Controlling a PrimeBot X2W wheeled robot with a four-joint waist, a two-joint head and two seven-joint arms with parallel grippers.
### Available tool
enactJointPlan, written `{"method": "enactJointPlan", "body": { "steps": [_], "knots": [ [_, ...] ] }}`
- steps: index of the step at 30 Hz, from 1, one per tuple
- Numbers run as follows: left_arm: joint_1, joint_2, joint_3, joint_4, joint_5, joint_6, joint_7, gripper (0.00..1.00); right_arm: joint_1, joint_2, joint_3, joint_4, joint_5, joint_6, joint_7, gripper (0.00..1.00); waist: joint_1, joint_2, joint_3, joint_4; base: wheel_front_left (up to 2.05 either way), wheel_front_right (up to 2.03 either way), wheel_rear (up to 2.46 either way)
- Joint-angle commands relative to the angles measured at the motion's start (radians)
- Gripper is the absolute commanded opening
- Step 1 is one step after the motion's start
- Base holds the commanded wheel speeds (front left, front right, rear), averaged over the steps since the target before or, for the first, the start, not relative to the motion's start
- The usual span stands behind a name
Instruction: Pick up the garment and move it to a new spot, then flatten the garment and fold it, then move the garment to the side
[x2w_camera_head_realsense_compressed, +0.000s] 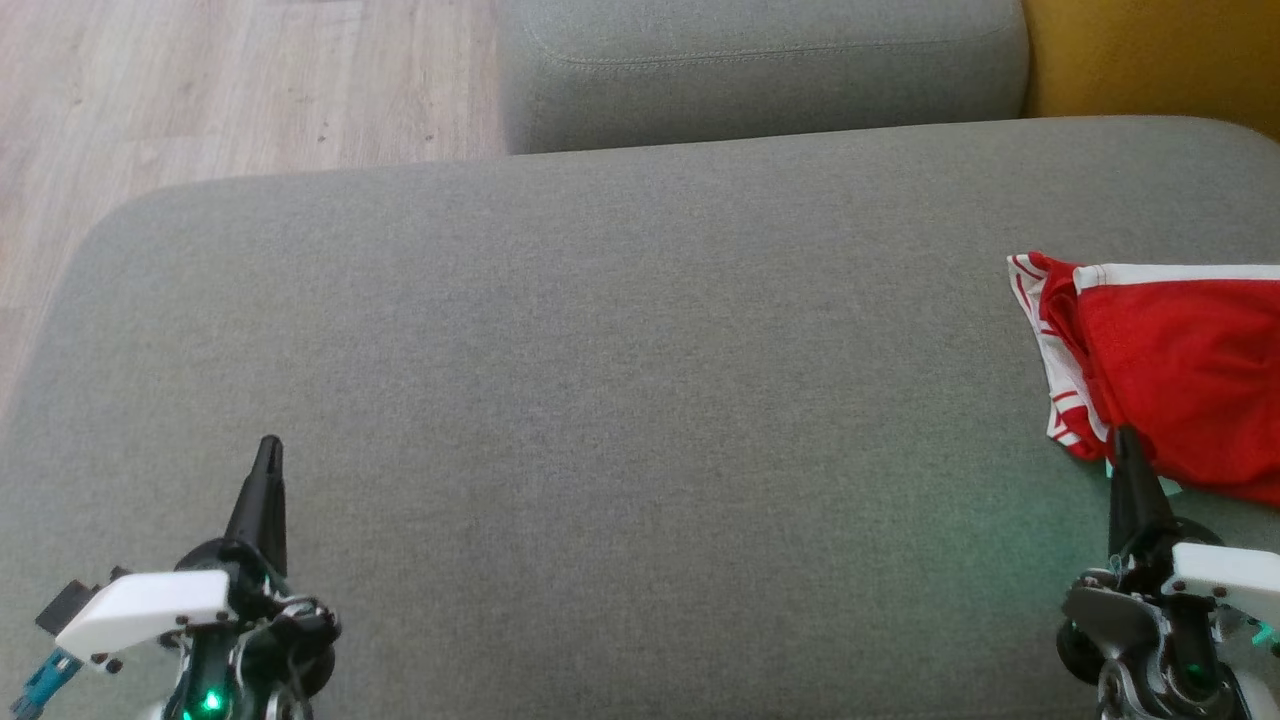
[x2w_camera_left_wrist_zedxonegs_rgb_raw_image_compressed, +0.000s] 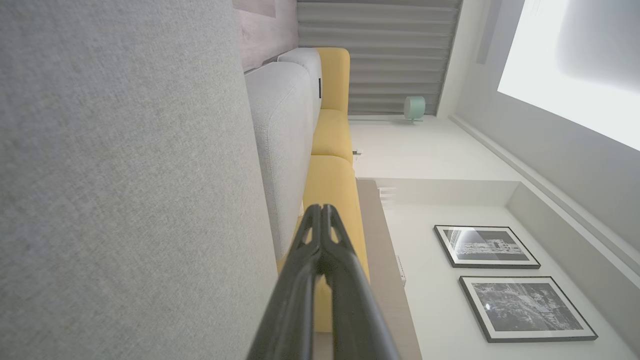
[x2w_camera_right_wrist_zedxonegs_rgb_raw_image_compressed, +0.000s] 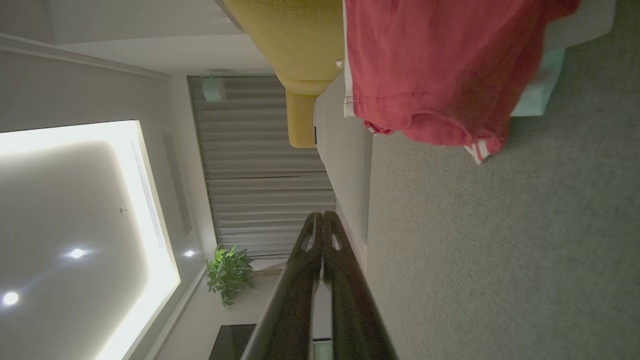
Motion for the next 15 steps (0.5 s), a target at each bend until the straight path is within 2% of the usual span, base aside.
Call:
{"method": "enactJointPlan", "body": {
  "steps": [1, 15],
  "knots": [
    [-0.057, 0.014, 0.039, -0.027, 0.0, -0.007, 0.005, 0.0, -0.053, -0.01, 0.021, -0.038, 0.005, -0.001, 0.005, 0.0, 0.0001, 0.0, 0.0, 0.0, 0.0, 0.0, 0.0],
    [-0.057, 0.012, 0.042, -0.027, 0.002, -0.007, 0.007, 0.0, -0.053, -0.009, 0.019, -0.038, 0.004, -0.001, 0.007, 0.0, 0.0001, 0.0, 0.0, 0.0, 0.0, 0.0, 0.0]
  ]
}}
